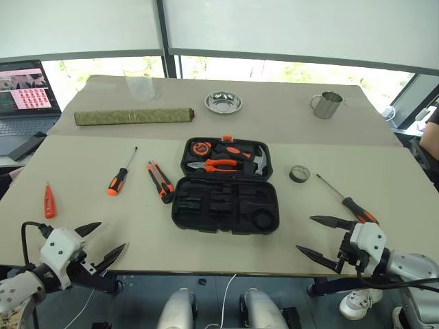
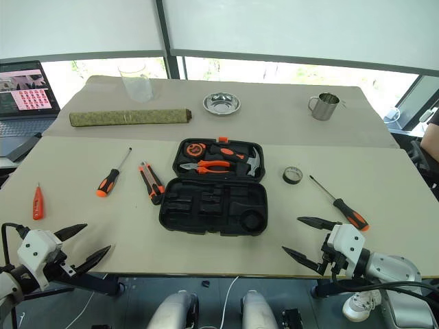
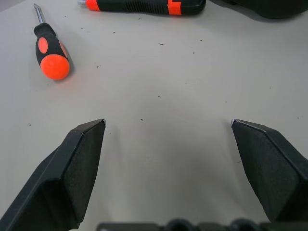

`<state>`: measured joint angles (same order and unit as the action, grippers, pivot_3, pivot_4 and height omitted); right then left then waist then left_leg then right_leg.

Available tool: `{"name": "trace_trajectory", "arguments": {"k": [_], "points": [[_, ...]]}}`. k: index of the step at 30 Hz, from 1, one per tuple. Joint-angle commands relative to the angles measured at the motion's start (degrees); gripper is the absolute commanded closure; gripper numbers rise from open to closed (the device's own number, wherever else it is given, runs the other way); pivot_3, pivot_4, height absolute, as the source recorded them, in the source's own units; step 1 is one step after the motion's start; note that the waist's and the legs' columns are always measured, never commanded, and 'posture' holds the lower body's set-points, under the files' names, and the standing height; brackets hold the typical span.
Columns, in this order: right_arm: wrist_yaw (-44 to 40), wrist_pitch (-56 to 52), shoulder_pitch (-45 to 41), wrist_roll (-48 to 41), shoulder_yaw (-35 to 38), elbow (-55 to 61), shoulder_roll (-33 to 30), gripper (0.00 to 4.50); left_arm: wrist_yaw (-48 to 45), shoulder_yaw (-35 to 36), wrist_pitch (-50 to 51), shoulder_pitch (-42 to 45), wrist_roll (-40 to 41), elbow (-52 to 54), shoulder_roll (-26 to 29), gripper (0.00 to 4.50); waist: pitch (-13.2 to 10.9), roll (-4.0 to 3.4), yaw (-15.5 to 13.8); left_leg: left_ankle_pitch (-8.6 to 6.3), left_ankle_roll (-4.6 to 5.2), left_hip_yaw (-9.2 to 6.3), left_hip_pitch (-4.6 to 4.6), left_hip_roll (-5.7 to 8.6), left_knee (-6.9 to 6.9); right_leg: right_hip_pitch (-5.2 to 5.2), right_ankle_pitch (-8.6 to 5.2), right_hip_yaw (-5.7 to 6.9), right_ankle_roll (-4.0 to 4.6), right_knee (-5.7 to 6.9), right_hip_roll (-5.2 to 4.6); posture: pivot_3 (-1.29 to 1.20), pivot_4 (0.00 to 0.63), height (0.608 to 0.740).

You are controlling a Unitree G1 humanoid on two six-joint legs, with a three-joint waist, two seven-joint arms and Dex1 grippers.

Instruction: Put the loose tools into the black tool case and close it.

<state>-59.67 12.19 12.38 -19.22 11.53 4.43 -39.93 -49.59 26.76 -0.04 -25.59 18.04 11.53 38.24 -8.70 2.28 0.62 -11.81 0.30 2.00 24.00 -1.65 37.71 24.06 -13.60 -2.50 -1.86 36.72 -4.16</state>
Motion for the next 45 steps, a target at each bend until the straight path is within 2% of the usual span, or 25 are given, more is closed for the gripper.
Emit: {"name": "trace_trajectory", "arguments": {"k": [1,3,5,10,14,18,23,27,28,30,32,37,41,42,45], "points": [[-0.17,0.25,-1.01,-1.53,0.03,1.3,0.42,0.0,0.08,2.08,0.96,0.35,2.81,1.39,0.18,0.01,0.0,0.0,0.01,0.0,0.0,0.0,0.0,0.0,0.0,0.0,0.0,0.0,0.0,0.0,0.0,0.0,0.15,0.74],[-2.29,2.39,-2.83,-6.25,0.14,1.66,3.06,0.0,0.98,4.9,5.07,1.05,8.12,3.22,-0.27,0.01,0.01,0.03,0.05,0.0,0.0,0.0,-0.01,-0.04,0.01,0.0,0.01,0.0,0.0,0.01,0.04,0.0,0.15,0.74],[-3.86,-0.64,-3.91,-9.44,-0.5,3.74,3.31,0.0,3.94,7.28,10.23,0.26,10.92,4.13,-1.06,0.01,0.02,0.05,0.11,0.0,0.0,-0.02,-0.02,-0.11,0.02,-0.01,0.01,0.0,-0.01,0.01,0.12,0.0,0.15,0.74],[-1.96,-4.59,-9.13,-16.07,-1.05,9.88,6.27,0.0,12.66,14.04,17.82,-2.69,15.63,5.11,-6.34,0.01,0.01,0.01,0.56,-0.03,-0.04,-0.05,-0.1,-0.18,0.01,-0.02,0.05,-0.08,0.07,0.05,0.17,0.0,0.15,0.74],[1.27,-5.89,-12.34,-18.55,-0.75,13.31,9.29,0.0,17.86,18.51,28.16,-5.9,22.83,6.61,-9.05,0.01,0.04,0.12,0.15,-0.09,-0.08,-0.08,-0.16,-0.29,0.01,-0.03,0.04,-0.1,0.09,0.07,0.32,0.0,0.15,0.74],[2.26,-4.3,-14.11,-16.63,-2.31,13.02,12.26,0.0,20.44,20.31,36.31,-4.19,30.28,8.37,-7.01,0.01,0.09,0.19,-0.49,-0.09,-0.1,-0.1,-0.17,-0.26,0.05,-0.06,0.0,-0.03,0.07,0.07,0.3,0.0,0.15,0.74],[1.77,-2.63,-14.32,-13.83,-3.97,11.66,13.98,0.0,26.4,16.25,47.77,9.17,30.34,3.88,4.07,0.01,0.11,0.21,-1.54,-0.07,-0.13,-0.15,-0.29,-0.27,0.09,-0.01,-0.02,0.07,0.23,0.14,0.39,0.0,0.15,0.74],[2.18,-2.34,-14.62,-12.73,-4.74,11.19,14.65,0.0,31.71,8.67,57.3,24.94,28.05,-3.93,10.01,0.01,0.11,0.21,-1.1,-0.06,-0.14,-0.08,-0.29,-0.17,0.08,-0.14,0.04,0.0,0.24,0.24,0.41,0.0,0.15,0.74],[1.35,-1.55,-14.41,-11.74,-5.42,11.05,14.35,0.0,30.85,3.78,57.45,30.51,25.59,-7.77,10.92,0.01,0.11,0.21,-0.88,-0.06,-0.15,-0.08,-0.26,-0.19,0.08,-0.1,0.05,0.0,0.25,0.26,0.47,0.0,0.15,0.74],[0.87,-0.45,-14.11,-10.45,-6.13,10.61,14.27,0.0,29.67,-4.11,55.72,39.79,20.7,-14.71,11.02,0.01,0.11,0.2,-0.78,-0.08,-0.18,-0.11,-0.28,-0.18,0.08,-0.12,0.06,-0.05,0.27,0.31,0.55,0.0,0.15,0.74],[1.38,0.17,-14.21,-9.8,-6.22,10.04,14.63,0.0,27.73,-9.07,52.93,46.27,16.92,-20.28,10.22,0.01,0.11,0.21,-0.8,-0.05,-0.23,-0.16,-0.25,-0.26,0.08,-0.08,0.09,-0.01,0.32,0.32,0.74,0.0,0.15,0.74],[1.94,1.2,-13.62,-9.02,-6.05,9.64,14.84,0.0,24.21,-16.38,47.73,56.89,9.88,-32.79,7.72,0.01,0.11,0.22,0.21,-0.08,-0.3,-0.14,-0.21,-0.29,0.07,0.01,0.12,-0.06,0.37,0.36,0.77,0.0,0.15,0.74],[1.63,2.48,-11.64,-9.13,-5.39,9.63,14.76,0.0,22.61,-19.54,47.73,60.59,6.06,-38.57,6.65,0.01,0.11,0.22,0.19,-0.09,-0.3,-0.14,-0.21,-0.28,0.05,0.02,0.12,-0.08,0.37,0.37,0.77,0.0,0.15,0.74],[1.58,2.83,-11.22,-9.15,-5.19,9.58,14.74,0.0,21.81,-20.0,48.17,60.84,5.68,-38.91,6.6,0.54,0.11,0.22,0.16,-0.09,-0.3,-0.15,-0.21,-0.28,0.06,0.0,0.11,-0.08,0.37,0.37,0.77,0.0,0.15,0.74],[1.6,3.95,-10.24,-9.26,-4.55,9.14,14.67,0.0,19.38,-21.25,50.98,60.7,4.62,-37.93,7.35,1.55,0.11,0.22,0.16,-0.09,-0.3,-0.13,-0.21,-0.27,0.06,-0.01,0.11,-0.09,0.36,0.37,0.75,0.0,0.15,0.74]]}}
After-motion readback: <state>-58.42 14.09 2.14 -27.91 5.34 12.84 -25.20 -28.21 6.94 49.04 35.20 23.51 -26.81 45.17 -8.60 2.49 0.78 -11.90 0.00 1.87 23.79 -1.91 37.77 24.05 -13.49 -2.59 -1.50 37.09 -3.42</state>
